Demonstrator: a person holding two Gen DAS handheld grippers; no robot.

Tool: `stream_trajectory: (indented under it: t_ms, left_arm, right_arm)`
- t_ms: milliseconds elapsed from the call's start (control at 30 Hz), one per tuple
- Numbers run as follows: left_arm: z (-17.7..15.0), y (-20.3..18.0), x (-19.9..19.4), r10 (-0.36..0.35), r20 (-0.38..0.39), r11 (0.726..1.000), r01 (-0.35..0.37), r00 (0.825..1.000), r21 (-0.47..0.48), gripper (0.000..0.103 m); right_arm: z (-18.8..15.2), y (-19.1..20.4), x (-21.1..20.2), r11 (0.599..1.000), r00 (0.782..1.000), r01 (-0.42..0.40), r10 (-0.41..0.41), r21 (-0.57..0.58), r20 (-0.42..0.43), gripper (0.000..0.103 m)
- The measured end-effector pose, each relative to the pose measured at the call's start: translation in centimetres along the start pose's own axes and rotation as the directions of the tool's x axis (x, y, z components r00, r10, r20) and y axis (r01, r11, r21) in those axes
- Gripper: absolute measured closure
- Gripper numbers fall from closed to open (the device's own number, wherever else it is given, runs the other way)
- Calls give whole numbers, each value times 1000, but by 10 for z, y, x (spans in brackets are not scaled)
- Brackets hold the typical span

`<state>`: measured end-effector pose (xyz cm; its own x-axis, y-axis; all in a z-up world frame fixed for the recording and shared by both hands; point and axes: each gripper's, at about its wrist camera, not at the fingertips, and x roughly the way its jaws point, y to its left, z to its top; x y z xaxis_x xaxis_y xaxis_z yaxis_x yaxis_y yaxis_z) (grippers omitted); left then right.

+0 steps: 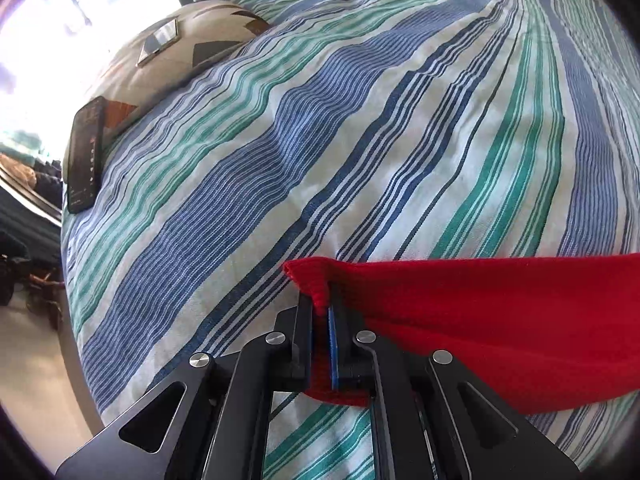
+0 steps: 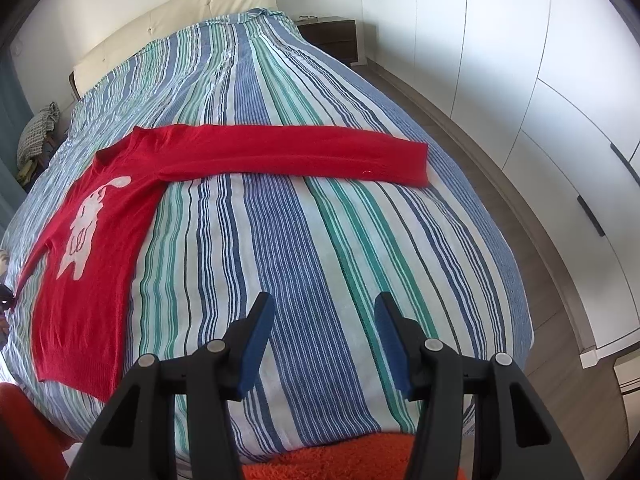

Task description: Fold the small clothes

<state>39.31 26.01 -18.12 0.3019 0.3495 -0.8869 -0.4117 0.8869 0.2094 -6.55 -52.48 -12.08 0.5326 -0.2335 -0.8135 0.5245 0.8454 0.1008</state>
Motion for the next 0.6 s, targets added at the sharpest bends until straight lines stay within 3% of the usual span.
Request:
stream_trajectory:
  t_ms: [100, 200, 267, 300, 333, 467, 600]
  left_arm:
    - [-3, -3, 3, 26, 14, 999, -27, 1000, 33, 98]
    - [-8, -8, -4, 41, 40, 995, -44, 998, 90, 91]
    - [-13, -3, -15, 38, 53, 995, -43, 998, 91, 65]
    - [-16, 2, -22, 38, 55, 996, -42, 998, 77, 40]
    - [-20, 9, -32, 19, 69, 998, -23, 997, 62, 22]
    - [-49, 27, -75, -111, 126, 993, 104, 986, 64, 20]
    - [-90, 30, -123, -232, 156, 969, 214, 960, 124, 20]
  right_arm:
    - [0, 0, 0, 1000, 1000, 6, -6, -2, -2, 51]
    - [1, -2, 2, 1000, 1000, 3, -3, 9, -10, 51]
    - [2, -3, 4, 1000, 1000, -3, 4, 8, -16, 45]
    - [2, -2, 5, 1000, 1000, -3, 3, 5, -18, 40]
    - [2, -2, 4, 1000, 1000, 2, -2, 3, -17, 30]
    - [1, 3, 2, 1000, 1000, 13, -13, -19, -8, 27]
    - [-2, 10, -5, 999, 999, 38, -38, -35, 21, 27]
